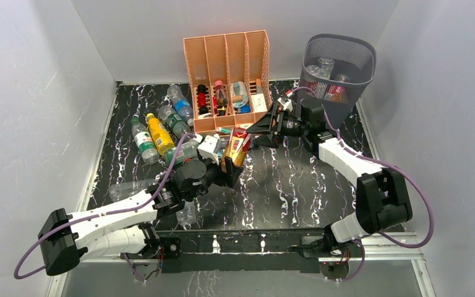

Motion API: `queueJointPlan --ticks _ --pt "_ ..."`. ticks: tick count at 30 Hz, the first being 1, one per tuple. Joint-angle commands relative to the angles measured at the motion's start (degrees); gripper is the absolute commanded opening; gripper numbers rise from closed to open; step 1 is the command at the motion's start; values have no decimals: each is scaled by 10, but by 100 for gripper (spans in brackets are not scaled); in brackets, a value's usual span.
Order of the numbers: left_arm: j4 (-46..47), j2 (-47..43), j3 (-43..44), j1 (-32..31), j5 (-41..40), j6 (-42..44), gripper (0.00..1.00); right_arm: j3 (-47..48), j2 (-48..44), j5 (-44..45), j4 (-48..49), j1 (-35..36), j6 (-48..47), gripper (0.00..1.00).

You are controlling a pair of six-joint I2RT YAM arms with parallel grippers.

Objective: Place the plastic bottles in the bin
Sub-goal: Pick up the plastic bottle at the center of the board.

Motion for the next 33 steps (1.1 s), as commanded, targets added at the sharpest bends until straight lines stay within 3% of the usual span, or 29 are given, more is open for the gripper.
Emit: queueJointPlan --ticks 1,20,23,26,30,33 --pt "36 -11 26 0 -3 5 42 14 -29 1 -28 4 -40 98" --pt "121 75 47 -7 30 -12 42 6 -10 9 30 44 -9 97" --pt "130 85 50 -14 30 -18 42 2 -8 15 29 50 -18 89" --pt "137 92 46 -19 25 -21 45 -1 -3 14 35 55 -19 72" --pt "136 92 43 -21 21 -22 55 6 -5 17 20 57 -34 52" --pt "128 89 44 -21 18 -22 64 19 -11 30 -15 57 -59 43"
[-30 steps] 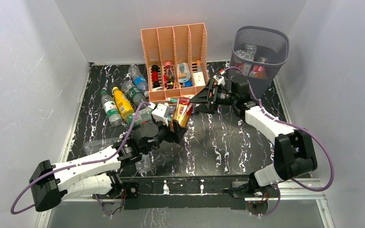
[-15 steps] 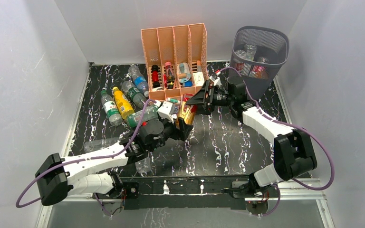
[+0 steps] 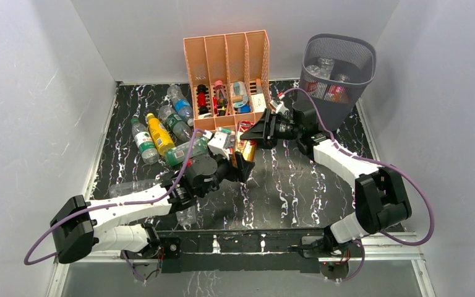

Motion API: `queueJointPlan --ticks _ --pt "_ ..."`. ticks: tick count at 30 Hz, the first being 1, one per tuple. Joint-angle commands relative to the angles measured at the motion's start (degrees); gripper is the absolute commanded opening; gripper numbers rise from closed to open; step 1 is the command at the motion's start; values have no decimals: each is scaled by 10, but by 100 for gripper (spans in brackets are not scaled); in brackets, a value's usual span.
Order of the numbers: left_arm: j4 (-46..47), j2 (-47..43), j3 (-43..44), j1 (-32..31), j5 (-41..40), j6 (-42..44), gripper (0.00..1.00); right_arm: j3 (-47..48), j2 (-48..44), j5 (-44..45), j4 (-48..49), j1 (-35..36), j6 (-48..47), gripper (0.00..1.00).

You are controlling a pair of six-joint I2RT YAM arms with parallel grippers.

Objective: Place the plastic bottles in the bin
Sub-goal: Pick up the plastic bottle at the center of the board.

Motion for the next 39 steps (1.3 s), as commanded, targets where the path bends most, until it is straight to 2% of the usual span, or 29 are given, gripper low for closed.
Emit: queueJointPlan --ticks 1,11,13,28,32,39 --pt "23 -3 17 -10 14 1 66 25 -13 1 -18 13 -29 42" --pt "-3 -33 8 -10 5 -5 87 58 -22 31 -92 13 -85 33" --pt "-11 -41 7 -11 3 -5 98 65 -23 38 -101 12 -91 32" --pt "-57 -111 -12 -11 -13 -10 98 159 -18 103 -230 -9 -191 32" --pt "-69 -130 -19 -11 -20 -10 98 222 -18 109 -283 -57 -221 32" --pt "-82 -145 -30 -11 -24 -17 98 318 -6 88 -317 -139 -233 32"
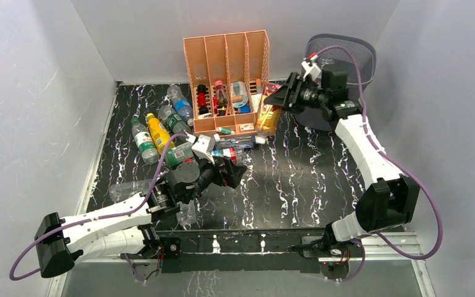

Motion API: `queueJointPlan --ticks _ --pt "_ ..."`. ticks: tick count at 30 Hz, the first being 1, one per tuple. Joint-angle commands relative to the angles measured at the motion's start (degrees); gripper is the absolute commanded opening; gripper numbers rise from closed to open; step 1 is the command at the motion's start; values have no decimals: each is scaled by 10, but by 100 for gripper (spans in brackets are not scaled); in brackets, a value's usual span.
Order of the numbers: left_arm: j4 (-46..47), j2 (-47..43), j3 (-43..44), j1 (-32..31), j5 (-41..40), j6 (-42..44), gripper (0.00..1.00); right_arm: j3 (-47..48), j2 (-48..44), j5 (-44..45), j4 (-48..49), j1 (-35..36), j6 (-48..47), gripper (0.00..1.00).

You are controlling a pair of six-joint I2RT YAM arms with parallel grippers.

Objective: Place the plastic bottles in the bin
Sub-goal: Pick up the plastic bottle at the center of the board, then place the plastic bottle in the trash bin.

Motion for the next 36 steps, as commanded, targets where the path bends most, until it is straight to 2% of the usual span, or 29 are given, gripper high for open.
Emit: queueJointPlan --ticks 1,7,14,18,26,36 --pt "-9 -21 -7 -3 -13 -7 98 88 0 -19 -16 -51 -17 32" --pt "-7 -27 -21 -3 -13 -15 98 177 31 -53 27 -137 42 33" --pt "-15 -25 -25 -3 -11 -25 98 194 71 -93 207 -245 204 33" --pt "-22 -26 -26 -3 -12 -29 98 231 114 -92 269 -293 264 34" --pt "-22 -20 -23 -3 -13 -28 98 357 193 -21 160 -326 188 42" --pt "-22 -4 -17 -3 -10 -26 98 396 199 86 40 -326 69 55"
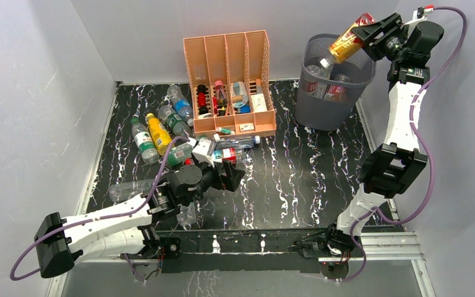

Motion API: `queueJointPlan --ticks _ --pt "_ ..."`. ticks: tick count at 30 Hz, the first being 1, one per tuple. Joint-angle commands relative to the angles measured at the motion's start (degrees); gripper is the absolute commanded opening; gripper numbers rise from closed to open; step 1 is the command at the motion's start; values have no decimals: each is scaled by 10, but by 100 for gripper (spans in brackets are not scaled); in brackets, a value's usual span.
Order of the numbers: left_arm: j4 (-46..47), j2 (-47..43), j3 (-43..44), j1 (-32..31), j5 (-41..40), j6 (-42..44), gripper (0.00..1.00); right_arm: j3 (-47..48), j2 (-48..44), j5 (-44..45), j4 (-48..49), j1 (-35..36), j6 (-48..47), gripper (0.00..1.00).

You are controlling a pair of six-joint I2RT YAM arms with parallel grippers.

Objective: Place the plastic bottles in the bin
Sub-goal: Place the plastic bottle in the trash bin.

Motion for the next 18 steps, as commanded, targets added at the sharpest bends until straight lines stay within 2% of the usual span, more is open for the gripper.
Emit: queueJointPlan --ticks 1,3,7,9,18 --pt "7 0 3 -3 -7 1 98 31 -14 66 -50 -3 -72 58" --pt "5 1 4 -3 -7 0 98 32 -17 81 -66 -3 -85 66" --pt "-20 9 15 -3 -14 -7 98 43 -23 97 -91 -3 -105 90" --pt "-41 17 26 -3 -21 -11 98 51 -25 97 -99 -3 -110 97" --pt "-120 75 67 -3 -51 -42 98 40 -52 82 -110 1 -117 98"
